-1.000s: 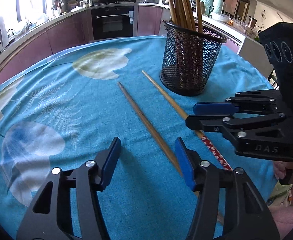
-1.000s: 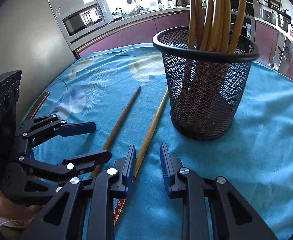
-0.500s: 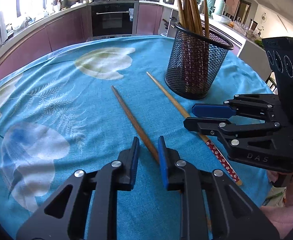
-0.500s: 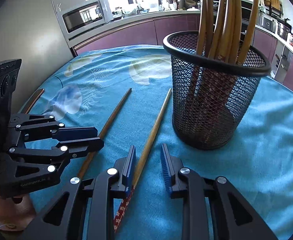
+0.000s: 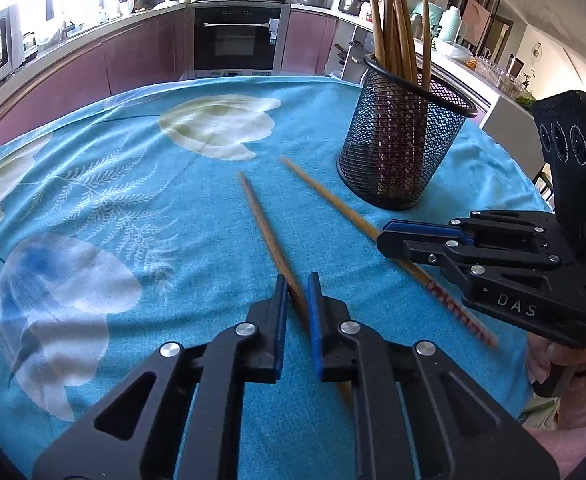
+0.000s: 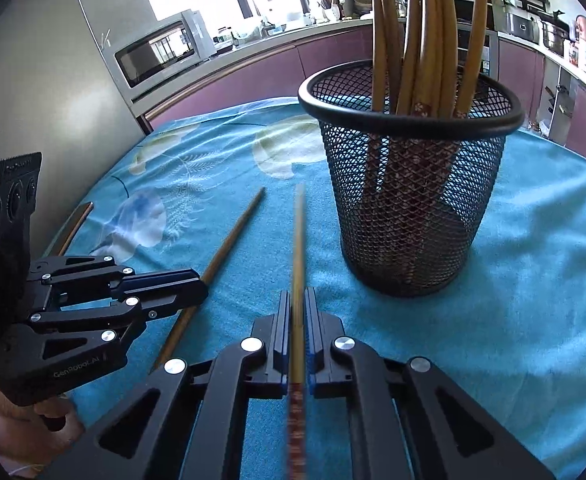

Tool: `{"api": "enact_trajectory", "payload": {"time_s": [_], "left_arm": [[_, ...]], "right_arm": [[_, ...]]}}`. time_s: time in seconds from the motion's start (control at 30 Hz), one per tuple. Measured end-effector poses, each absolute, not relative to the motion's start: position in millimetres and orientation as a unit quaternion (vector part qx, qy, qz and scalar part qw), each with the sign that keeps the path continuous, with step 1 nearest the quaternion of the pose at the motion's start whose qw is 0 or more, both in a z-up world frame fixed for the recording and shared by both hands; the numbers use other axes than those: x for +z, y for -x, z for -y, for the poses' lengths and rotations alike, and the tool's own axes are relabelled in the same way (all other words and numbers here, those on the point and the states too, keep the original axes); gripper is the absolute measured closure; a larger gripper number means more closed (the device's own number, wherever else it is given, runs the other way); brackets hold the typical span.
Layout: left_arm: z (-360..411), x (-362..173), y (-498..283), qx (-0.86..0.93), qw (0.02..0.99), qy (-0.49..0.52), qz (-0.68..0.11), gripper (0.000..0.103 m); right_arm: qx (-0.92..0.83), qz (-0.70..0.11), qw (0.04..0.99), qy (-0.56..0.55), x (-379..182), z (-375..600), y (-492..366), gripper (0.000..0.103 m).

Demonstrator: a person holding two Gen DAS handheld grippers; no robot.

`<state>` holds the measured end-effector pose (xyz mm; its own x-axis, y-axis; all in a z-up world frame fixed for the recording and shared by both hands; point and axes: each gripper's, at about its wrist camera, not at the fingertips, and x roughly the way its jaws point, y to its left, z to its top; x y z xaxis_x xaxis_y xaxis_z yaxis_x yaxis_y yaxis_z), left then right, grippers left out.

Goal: Organize utensils
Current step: 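Close the right tool on a red-tipped chopstick while the left tool grasps the other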

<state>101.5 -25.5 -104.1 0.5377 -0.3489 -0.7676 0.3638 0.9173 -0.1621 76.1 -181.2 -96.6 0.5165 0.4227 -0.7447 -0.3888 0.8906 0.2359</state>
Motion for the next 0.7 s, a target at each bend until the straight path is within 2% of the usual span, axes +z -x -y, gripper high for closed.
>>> {"api": "enact_trajectory", "payload": {"time_s": [0.1,0.17,0.3,0.4,0.5,0.7], "left_arm": [[25.3,-101.1,-98.3,-0.204,0.879,-0.009,-0.432,0.096],[25.1,-99.0,-96.7,-0.206,0.879,-0.009,-0.429,0.102],[26.8,-100.6,-96.1,-0.211,0.877,-0.017,-0.431,0.102],[27.1,-100.4,-94.3,-0.210,0.878,-0.024,-0.430,0.100],[27.4,-102.4,-95.1,-0.206,0.876,-0.032,-0.434,0.086],[31.0,-107.0,-99.0,-0.210,0.874,-0.043,-0.437,0.086]], "right_arm": [[0.236,-0.430,0.871,-0.024,-94.8,182.1,-73.1,0.098],[0.245,-0.427,0.870,-0.031,-92.2,183.4,-70.4,0.097],[0.265,-0.421,0.867,-0.024,-87.6,176.6,-64.7,0.098],[0.271,-0.431,0.861,-0.013,-91.2,169.2,-66.0,0.098],[0.274,-0.440,0.855,-0.002,-96.2,162.4,-66.6,0.097],[0.264,-0.440,0.858,0.033,-98.7,151.7,-70.2,0.090]]}}
